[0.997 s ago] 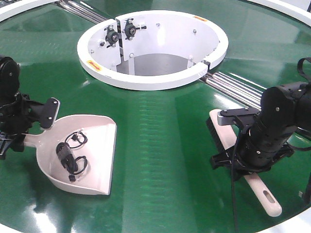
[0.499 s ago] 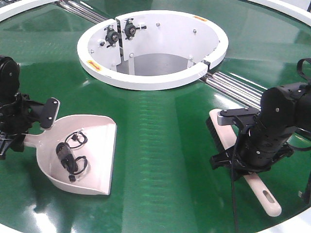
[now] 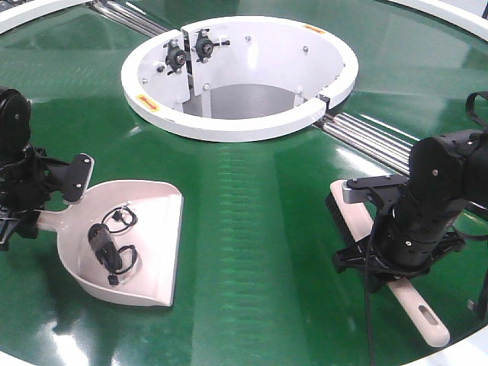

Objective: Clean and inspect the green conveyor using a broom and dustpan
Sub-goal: 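Carry the brush back to its original spot with the right gripper, then set down the brush and dustpan, opening both grippers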

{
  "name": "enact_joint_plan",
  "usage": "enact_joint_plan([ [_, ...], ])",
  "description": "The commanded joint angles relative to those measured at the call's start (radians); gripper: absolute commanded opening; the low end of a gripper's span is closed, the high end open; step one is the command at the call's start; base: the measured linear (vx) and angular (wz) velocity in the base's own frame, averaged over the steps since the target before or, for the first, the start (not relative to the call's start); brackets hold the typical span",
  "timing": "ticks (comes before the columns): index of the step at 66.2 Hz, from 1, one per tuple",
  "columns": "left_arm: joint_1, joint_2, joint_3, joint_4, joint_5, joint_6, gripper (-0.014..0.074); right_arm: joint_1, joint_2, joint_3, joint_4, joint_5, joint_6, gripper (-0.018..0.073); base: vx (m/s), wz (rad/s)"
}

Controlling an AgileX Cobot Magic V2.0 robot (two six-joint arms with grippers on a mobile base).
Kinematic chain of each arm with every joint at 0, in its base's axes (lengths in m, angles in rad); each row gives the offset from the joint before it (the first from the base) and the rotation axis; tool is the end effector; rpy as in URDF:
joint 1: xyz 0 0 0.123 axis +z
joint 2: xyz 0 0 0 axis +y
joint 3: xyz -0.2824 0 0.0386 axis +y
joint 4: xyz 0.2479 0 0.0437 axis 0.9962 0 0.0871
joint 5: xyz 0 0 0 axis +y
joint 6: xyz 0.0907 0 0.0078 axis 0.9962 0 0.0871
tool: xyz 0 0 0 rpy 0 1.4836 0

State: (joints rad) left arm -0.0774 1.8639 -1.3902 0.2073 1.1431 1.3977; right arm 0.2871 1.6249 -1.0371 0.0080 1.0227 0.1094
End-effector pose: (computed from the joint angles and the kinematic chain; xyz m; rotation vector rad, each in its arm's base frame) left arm 0.3636 -0.0111 0.2187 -2.1392 -2.1679 -0.2681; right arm 0.2765 0.0823 0.2109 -0.2686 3.0846 0.0250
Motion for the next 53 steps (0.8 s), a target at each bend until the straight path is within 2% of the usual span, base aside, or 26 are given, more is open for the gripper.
enact_joint_plan([
  [1,-0.006,-0.041,-0.027,0.005,0.022,0.017,0.0003,-0.007,-0.031,-0.025,-0.018,-0.002,-0.010,-0.0001,0.00,0.00],
  [40,-0.006,-0.041,-0.027,0.005,0.025,0.017,0.0003,-0.007,-0.031,-0.025,-0.042,-0.001,-0.006,-0.0001,0.00,0.00],
  [53,-0.006,-0.046,-0.027,-0.029,0.014,0.017,0.0003,-0.007,-0.031,-0.025,-0.042,0.001,-0.001,-0.0001,0.00,0.00],
])
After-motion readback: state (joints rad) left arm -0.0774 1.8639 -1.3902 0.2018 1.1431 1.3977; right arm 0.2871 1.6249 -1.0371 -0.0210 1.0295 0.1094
